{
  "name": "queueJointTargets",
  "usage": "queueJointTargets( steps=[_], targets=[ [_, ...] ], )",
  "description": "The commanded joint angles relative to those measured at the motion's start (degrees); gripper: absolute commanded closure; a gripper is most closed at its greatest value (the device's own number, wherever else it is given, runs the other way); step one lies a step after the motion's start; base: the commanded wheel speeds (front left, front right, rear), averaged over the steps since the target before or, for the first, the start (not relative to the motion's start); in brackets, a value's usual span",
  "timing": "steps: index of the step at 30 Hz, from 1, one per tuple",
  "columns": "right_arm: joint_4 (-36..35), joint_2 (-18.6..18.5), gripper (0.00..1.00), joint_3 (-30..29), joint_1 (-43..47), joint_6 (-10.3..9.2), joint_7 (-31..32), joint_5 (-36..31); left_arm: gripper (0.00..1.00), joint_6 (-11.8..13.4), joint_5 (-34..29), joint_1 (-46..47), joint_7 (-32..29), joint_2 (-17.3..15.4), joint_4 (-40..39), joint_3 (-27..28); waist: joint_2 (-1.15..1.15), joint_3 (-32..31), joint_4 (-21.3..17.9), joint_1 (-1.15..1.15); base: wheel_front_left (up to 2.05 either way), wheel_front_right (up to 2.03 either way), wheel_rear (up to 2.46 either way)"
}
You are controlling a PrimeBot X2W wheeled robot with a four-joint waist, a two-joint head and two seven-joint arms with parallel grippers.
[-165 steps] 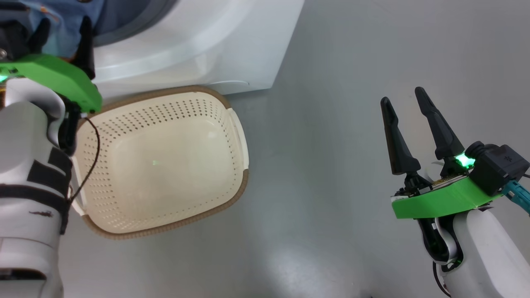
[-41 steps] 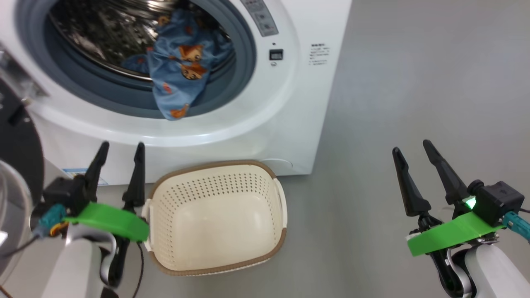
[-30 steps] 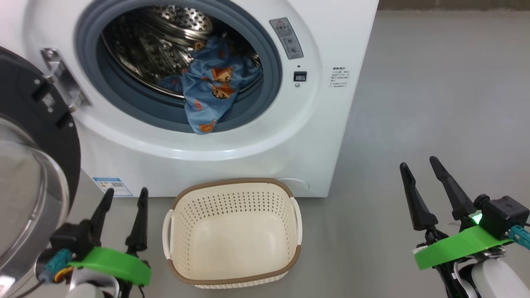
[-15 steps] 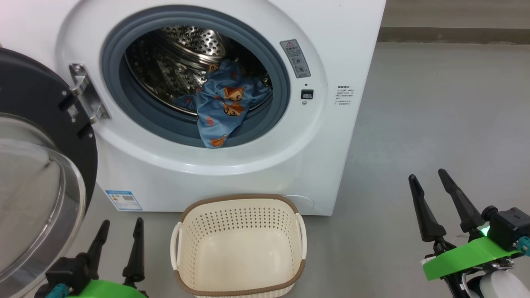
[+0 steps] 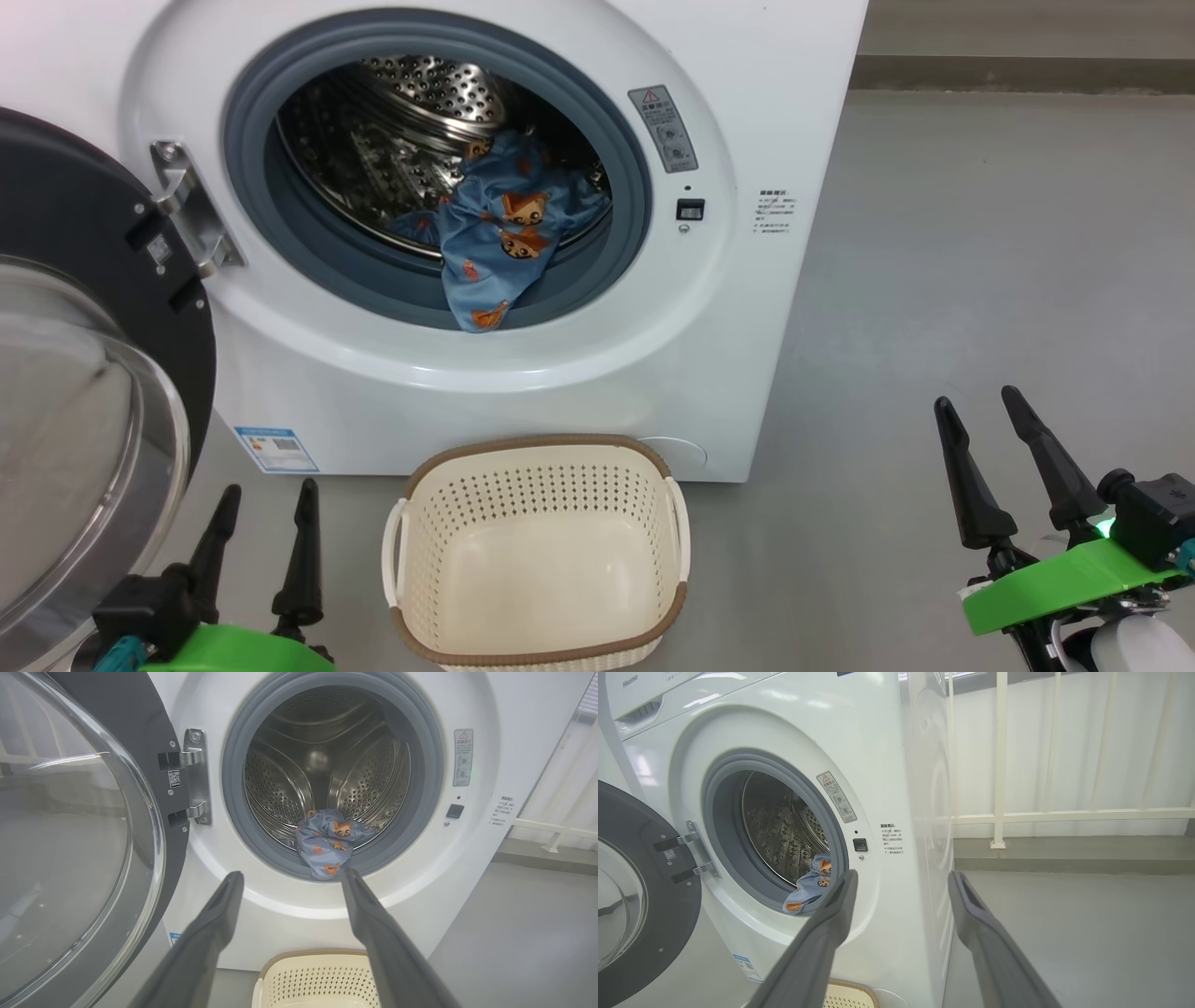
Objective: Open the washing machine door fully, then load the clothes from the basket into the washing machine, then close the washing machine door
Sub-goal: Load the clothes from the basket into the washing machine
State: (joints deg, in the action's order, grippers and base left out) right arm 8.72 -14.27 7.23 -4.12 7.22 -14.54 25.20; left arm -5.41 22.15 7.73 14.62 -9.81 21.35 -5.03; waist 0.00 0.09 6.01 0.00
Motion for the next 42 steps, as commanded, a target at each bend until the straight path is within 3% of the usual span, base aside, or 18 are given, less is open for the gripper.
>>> queueJointTargets(
  steps=[1,25,42],
  targets=[
    [-1.2,-0.8,0.00,0.9,-0.5,0.26,-0.5,-0.1,0.00,0.4,0.4,0.2,0.3,-1.3,-2.0,2.2,0.00,0.0,0.0,0.00,0.00,0.00,0.00],
    [-1.0,-1.0,0.00,1.5,-1.5,0.26,-0.5,0.3,0.00,0.7,1.4,2.2,-0.2,-2.1,-2.6,1.3,0.00,1.8,-1.7,0.00,0.00,0.00,0.00],
    [-4.8,2.6,0.00,-3.5,-6.7,0.26,-0.5,-4.2,0.00,-1.3,2.2,24.6,-2.2,-3.7,7.9,-2.5,0.00,15.1,-5.9,0.00,0.00,0.00,0.00]
  ],
)
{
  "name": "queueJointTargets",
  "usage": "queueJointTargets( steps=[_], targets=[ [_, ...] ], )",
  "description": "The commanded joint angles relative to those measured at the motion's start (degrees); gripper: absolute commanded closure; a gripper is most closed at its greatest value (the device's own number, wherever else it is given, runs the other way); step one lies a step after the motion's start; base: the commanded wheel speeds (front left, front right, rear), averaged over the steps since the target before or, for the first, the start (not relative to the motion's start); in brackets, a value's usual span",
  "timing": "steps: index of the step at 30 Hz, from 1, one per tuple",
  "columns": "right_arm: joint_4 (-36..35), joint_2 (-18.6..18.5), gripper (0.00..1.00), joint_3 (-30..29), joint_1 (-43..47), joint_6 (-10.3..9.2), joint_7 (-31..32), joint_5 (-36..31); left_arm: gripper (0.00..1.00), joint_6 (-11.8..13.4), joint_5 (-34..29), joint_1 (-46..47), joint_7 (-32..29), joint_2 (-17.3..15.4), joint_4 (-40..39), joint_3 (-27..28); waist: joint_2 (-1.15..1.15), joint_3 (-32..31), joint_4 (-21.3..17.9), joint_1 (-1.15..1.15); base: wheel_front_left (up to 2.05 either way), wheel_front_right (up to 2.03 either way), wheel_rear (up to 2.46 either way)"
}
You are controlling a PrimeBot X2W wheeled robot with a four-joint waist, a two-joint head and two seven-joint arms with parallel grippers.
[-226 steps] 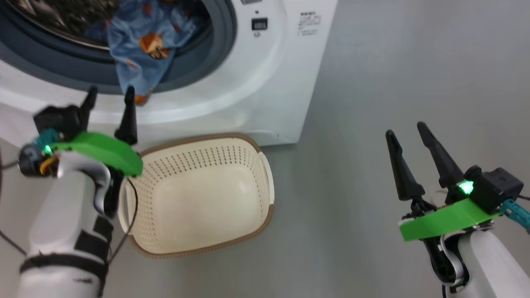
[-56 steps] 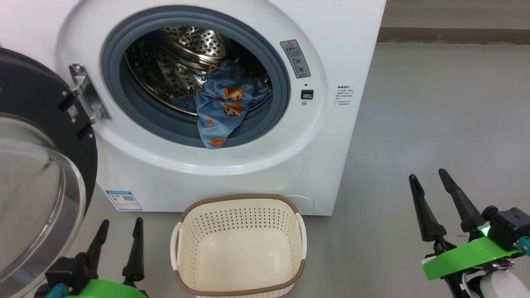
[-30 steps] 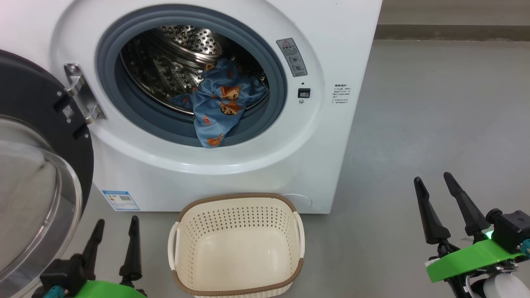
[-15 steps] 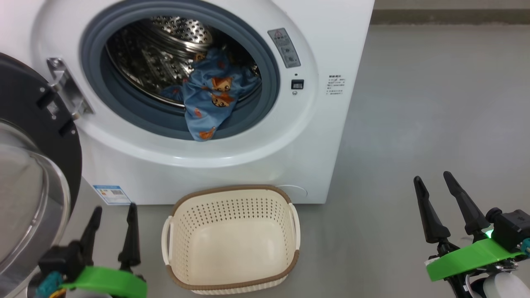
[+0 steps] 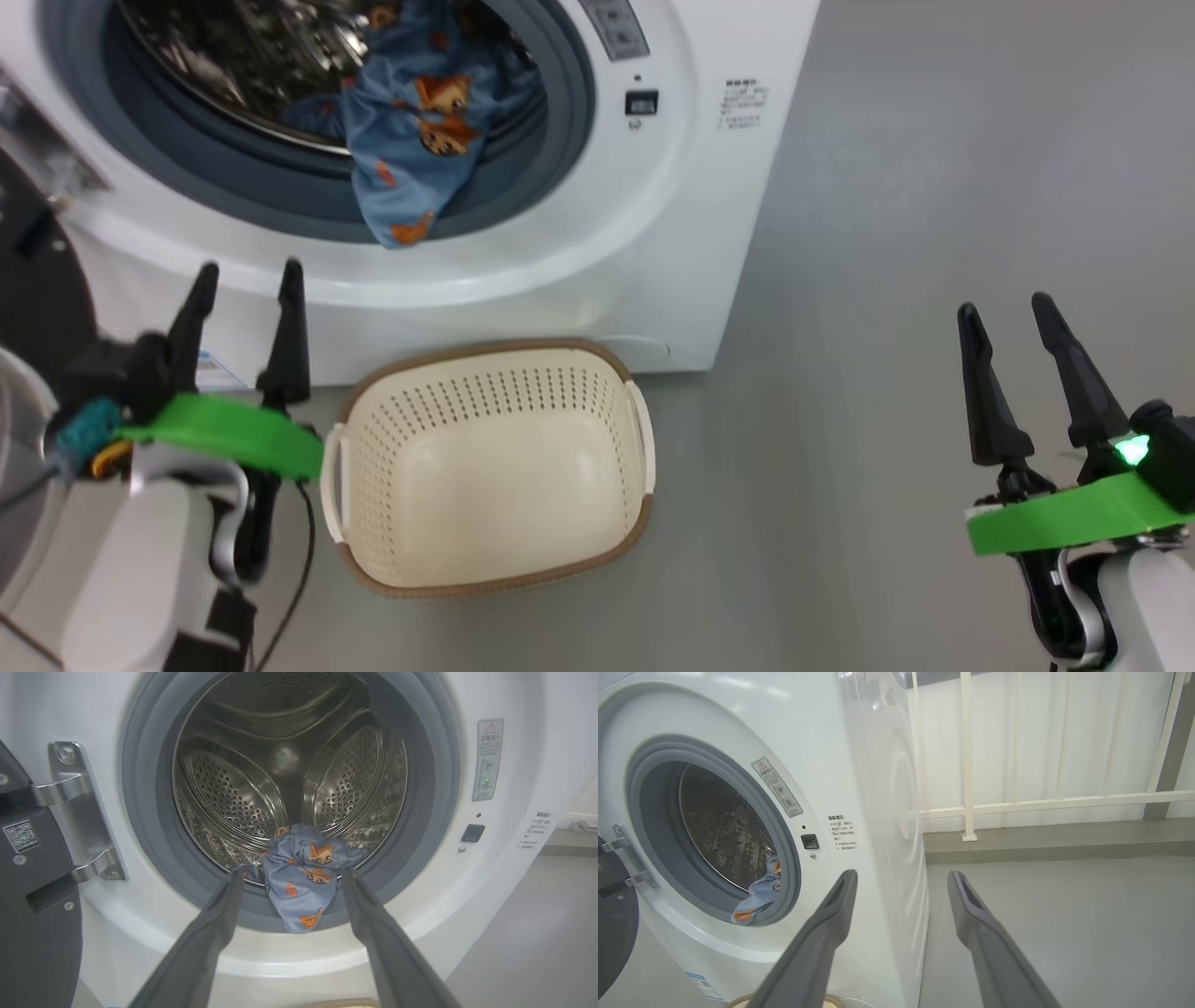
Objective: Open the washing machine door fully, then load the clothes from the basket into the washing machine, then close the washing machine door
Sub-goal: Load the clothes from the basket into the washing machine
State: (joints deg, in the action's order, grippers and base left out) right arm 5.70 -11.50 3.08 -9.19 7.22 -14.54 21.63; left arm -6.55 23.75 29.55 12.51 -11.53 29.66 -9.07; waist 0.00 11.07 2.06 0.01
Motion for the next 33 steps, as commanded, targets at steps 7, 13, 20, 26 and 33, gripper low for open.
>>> queueJointTargets(
  steps=[7,13,20,26,33],
  targets=[
    [-4.4,2.3,0.00,-1.0,-4.3,0.26,-0.5,-3.3,0.00,-0.7,1.4,14.6,-0.8,-2.5,9.0,-0.3,0.00,10.3,-4.2,-0.01,0.00,0.00,0.00],
    [-5.3,3.4,0.00,-0.7,-6.0,0.26,-0.5,-4.3,0.00,-0.8,2.2,24.1,-0.6,-2.8,17.1,-1.2,0.00,14.3,-6.4,-0.01,0.00,0.00,0.00],
    [-6.2,4.2,0.00,-0.1,-7.4,0.26,-0.5,-4.8,0.00,-0.9,2.7,33.4,-2.4,-3.9,26.4,-1.9,0.00,18.0,-8.6,-0.01,0.00,0.00,0.00],
    [-6.6,4.9,0.00,0.7,-8.3,0.26,-0.5,-5.2,0.00,-0.8,2.6,39.3,-3.8,-4.9,32.7,-2.6,0.00,20.4,-10.1,-0.01,0.00,0.00,0.00],
    [-6.7,5.2,0.00,1.3,-8.6,0.26,-0.5,-5.3,0.00,1.3,2.3,44.0,-4.6,-5.2,38.5,-3.1,0.00,21.5,-11.0,-0.01,0.00,0.00,0.00]
  ],
)
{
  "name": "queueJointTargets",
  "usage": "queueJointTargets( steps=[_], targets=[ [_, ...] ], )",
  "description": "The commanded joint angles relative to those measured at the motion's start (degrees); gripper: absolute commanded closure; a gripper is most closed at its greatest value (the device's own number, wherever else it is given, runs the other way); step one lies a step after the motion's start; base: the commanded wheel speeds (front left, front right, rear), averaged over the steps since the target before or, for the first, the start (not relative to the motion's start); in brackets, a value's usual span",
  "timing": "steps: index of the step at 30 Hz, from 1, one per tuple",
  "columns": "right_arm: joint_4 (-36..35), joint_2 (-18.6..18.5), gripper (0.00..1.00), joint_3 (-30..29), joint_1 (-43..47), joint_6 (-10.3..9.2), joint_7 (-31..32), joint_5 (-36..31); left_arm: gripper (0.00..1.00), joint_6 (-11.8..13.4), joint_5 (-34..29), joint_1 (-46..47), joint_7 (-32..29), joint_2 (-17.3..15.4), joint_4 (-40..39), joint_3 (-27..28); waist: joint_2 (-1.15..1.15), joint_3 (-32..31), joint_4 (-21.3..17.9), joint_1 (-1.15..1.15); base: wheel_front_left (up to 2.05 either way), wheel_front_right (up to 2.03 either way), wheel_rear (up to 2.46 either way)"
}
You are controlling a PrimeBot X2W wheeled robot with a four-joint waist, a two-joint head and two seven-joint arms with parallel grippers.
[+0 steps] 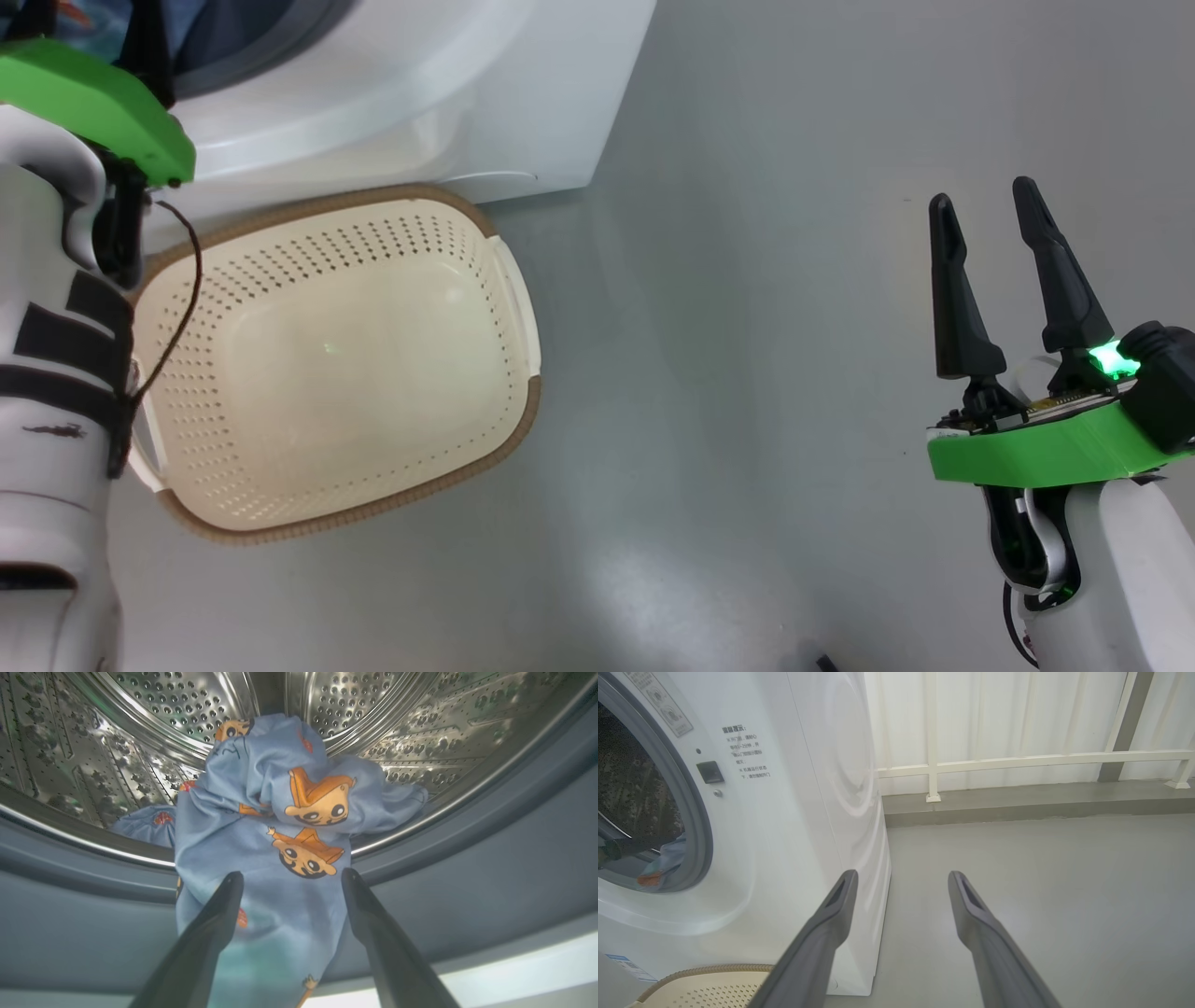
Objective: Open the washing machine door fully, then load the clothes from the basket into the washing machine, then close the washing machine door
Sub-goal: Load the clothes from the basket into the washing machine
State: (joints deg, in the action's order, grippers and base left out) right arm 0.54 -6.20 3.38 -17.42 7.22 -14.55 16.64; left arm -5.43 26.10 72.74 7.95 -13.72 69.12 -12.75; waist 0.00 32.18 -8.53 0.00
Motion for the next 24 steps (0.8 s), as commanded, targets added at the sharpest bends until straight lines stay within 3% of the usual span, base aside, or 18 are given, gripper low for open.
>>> queueJointTargets(
  steps=[1,5,12,13,14,15,16,17,24],
  targets=[
    [-1.6,-0.1,0.00,1.1,-0.4,0.26,-0.4,-0.4,0.00,0.6,0.1,1.3,-0.4,-3.0,-0.2,0.7,0.00,0.5,-0.5,0.00,0.00,0.00,0.00],
    [-1.7,0.0,0.00,1.2,-0.6,0.26,-0.4,-0.5,0.00,2.5,0.1,2.8,-3.5,-3.0,2.2,0.4,0.00,1.0,-0.5,0.00,0.00,0.00,0.00],
    [-1.5,0.1,0.00,1.5,-0.8,0.26,-0.4,-0.7,0.00,2.9,-0.7,3.3,-10.6,-2.7,3.9,-1.5,0.00,1.3,-0.4,0.00,0.00,0.00,0.00],
    [-1.5,0.1,0.00,1.6,-0.8,0.26,-0.4,-0.7,0.15,2.9,-0.8,3.3,-11.7,-2.7,4.0,-1.8,0.00,1.3,-0.4,0.00,0.00,0.00,0.00],
    [-1.4,0.1,0.00,1.6,-0.8,0.26,-0.4,-0.7,0.40,3.1,-1.0,3.4,-12.5,-2.8,4.1,-2.2,0.00,1.3,-0.4,0.00,0.00,0.00,0.00],
    [-1.4,0.0,0.00,1.7,-0.8,0.26,-0.4,-0.7,0.56,3.1,-1.1,3.5,-13.1,-2.8,4.2,-2.4,0.00,1.3,-0.4,0.00,0.00,0.00,0.00],
    [-1.3,0.0,0.00,1.7,-0.8,0.26,-0.4,-0.7,0.94,3.2,-1.0,3.5,-13.2,-2.8,4.2,-2.4,0.00,1.4,-0.4,0.00,0.00,0.00,0.00],
    [-1.3,0.0,0.00,1.8,-0.8,0.26,-0.4,-0.7,1.00,3.2,-1.0,3.6,-13.2,-2.8,4.3,-2.5,0.00,1.4,-0.4,0.00,0.00,0.00,0.00],
    [-1.1,0.0,0.00,1.7,-0.8,0.26,-0.4,-0.8,1.00,3.1,-0.7,4.2,-8.6,-3.1,3.9,-2.6,0.00,1.7,-0.3,0.00,0.00,0.00,0.00]
  ],
)
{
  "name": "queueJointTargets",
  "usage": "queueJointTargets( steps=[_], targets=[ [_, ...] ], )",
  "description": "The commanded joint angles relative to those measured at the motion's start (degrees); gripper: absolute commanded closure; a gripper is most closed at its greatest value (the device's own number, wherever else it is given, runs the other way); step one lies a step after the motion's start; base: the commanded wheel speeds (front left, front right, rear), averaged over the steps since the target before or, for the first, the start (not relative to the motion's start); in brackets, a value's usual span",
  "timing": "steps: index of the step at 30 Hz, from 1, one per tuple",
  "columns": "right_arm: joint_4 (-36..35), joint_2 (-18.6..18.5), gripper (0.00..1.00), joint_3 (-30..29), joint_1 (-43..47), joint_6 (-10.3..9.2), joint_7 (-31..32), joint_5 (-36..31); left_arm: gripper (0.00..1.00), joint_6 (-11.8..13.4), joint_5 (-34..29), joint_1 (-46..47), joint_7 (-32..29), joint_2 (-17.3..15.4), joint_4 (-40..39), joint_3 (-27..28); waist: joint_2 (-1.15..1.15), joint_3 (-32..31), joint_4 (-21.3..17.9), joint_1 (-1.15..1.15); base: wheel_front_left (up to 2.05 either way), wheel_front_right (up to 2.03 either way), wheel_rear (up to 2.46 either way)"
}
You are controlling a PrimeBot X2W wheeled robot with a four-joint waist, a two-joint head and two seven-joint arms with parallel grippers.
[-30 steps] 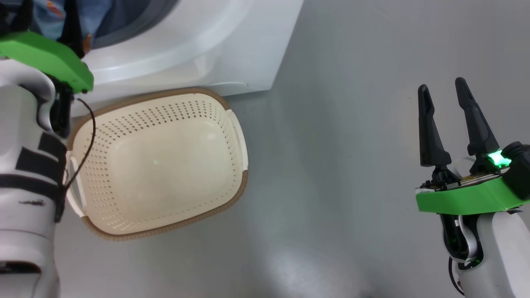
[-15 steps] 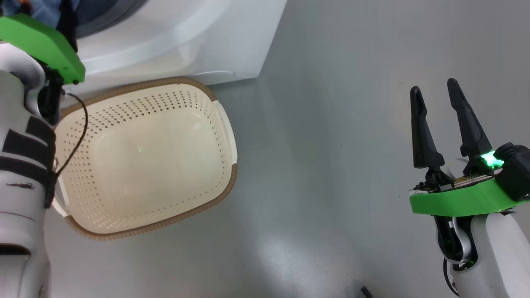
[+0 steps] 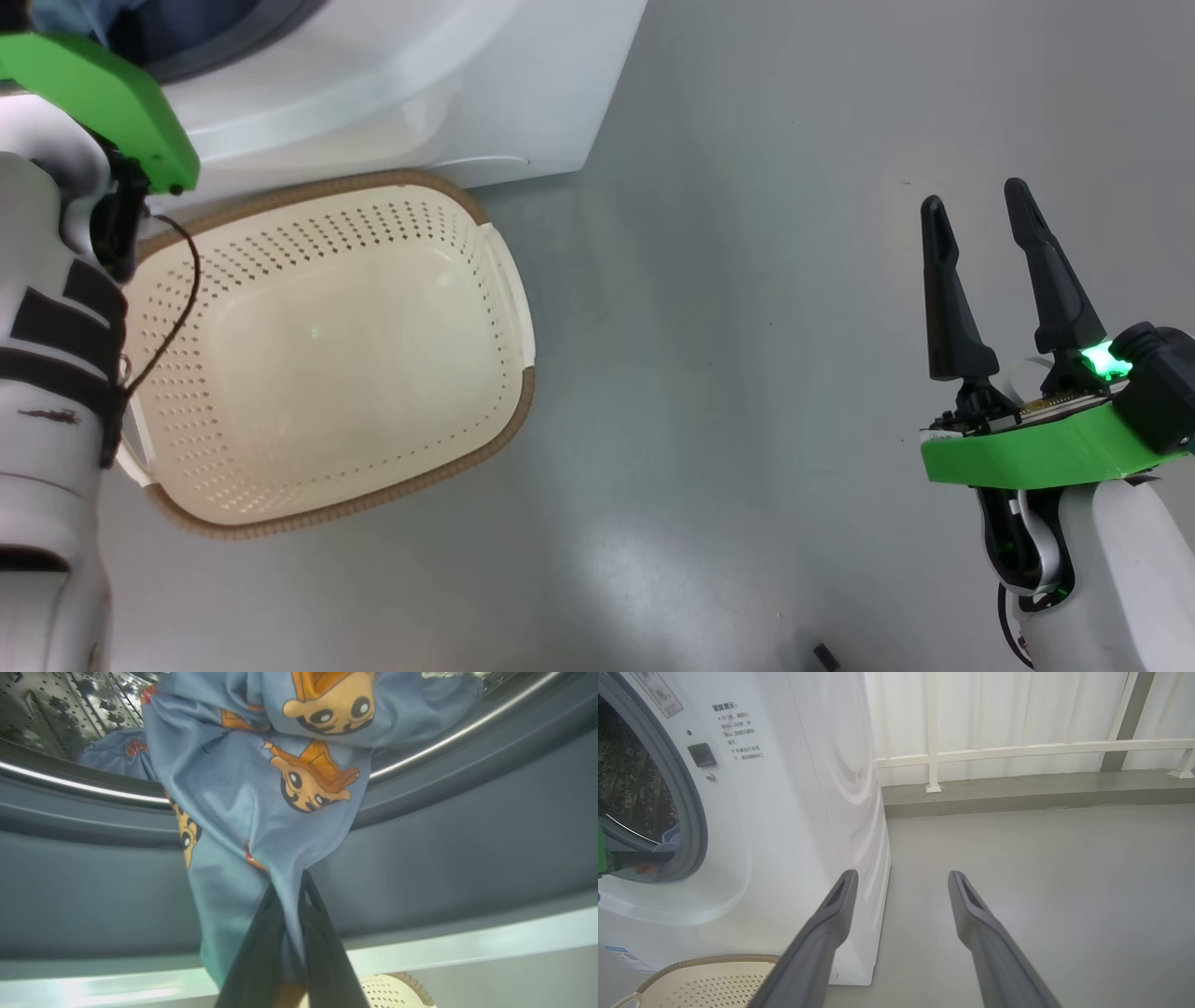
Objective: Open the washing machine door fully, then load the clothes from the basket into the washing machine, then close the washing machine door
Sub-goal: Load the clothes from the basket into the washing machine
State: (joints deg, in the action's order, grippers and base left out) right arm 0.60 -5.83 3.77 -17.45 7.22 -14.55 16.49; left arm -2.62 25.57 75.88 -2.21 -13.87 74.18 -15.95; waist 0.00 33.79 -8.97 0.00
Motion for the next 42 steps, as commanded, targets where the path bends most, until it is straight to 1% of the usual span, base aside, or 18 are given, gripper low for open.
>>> queueJointTargets(
  steps=[1,7,12,14,17,19,22,24,26,28,31,35,42],
  targets=[
    [-1.2,-0.4,0.00,1.3,-0.8,0.26,-0.4,-0.6,1.00,0.5,-0.3,1.3,2.7,-3.1,-1.4,0.5,0.00,0.1,0.2,0.00,0.00,0.00,0.00],
    [-1.1,-0.3,0.00,1.4,-0.9,0.26,-0.4,-0.8,1.00,0.8,0.6,1.9,8.8,-3.5,-2.3,1.4,0.00,0.2,0.4,0.00,0.00,0.00,0.00],
    [-1.3,-0.3,0.00,2.1,-0.9,0.26,-0.4,-0.7,1.00,-0.6,1.5,3.4,11.1,-4.8,-2.2,1.9,0.00,1.3,-0.3,0.00,0.00,0.00,0.00],
    [-1.5,-0.2,0.00,2.2,-1.0,0.26,-0.4,-0.8,1.00,-0.8,1.9,4.4,12.8,-5.5,-2.6,2.4,0.00,2.1,-0.7,0.00,0.00,0.00,0.00],
    [-1.6,-0.1,0.00,2.0,-1.0,0.26,-0.4,-0.8,1.00,-0.7,3.4,6.0,15.5,-6.2,-3.7,4.1,0.00,3.0,-1.2,0.00,0.00,0.00,0.00],
    [-1.8,0.0,0.00,2.0,-1.1,0.26,-0.4,-0.9,1.00,-1.0,5.6,6.7,16.5,-6.4,-4.7,6.6,0.00,3.4,-1.5,0.00,0.00,0.00,0.00],
    [-2.1,0.3,0.00,1.9,-1.3,0.26,-0.4,-0.9,1.00,-2.2,6.9,7.6,17.1,-7.1,-8.7,8.9,0.00,4.2,-1.9,0.00,0.00,0.00,0.00],
    [-2.3,0.5,0.00,1.9,-1.4,0.26,-0.4,-1.0,1.00,-2.9,6.8,6.9,17.2,-7.7,-14.6,11.2,0.00,5.0,-1.9,0.00,0.00,0.00,0.00],
    [-2.3,0.8,0.00,1.9,-1.7,0.26,-0.4,-1.1,1.00,-3.4,6.8,5.3,17.2,-7.4,-19.0,13.7,0.00,5.4,-1.9,0.00,0.00,0.00,0.00],
    [-2.1,1.0,0.00,2.1,-1.8,0.26,-0.4,-1.1,1.00,-3.9,7.2,3.8,17.2,-6.5,-20.3,15.5,0.00,5.5,-1.9,0.00,0.00,0.00,0.00],
    [-1.9,1.1,0.00,2.3,-1.9,0.26,-0.4,-1.2,1.00,-4.3,6.4,3.1,17.2,-5.6,-18.3,15.0,0.00,5.3,-1.9,0.00,0.00,0.00,0.00],
    [-1.7,1.1,0.00,2.4,-1.8,0.26,-0.4,-1.2,1.00,-4.7,5.6,4.0,16.9,-5.0,-13.5,12.5,0.00,5.1,-1.8,0.00,0.00,0.00,0.00],
    [-1.5,0.9,0.00,2.9,-1.9,0.26,-0.4,-1.1,1.00,-4.8,4.6,6.8,12.7,-5.4,-7.3,8.3,0.00,4.9,-2.0,0.00,0.00,0.00,0.00]
  ],
)
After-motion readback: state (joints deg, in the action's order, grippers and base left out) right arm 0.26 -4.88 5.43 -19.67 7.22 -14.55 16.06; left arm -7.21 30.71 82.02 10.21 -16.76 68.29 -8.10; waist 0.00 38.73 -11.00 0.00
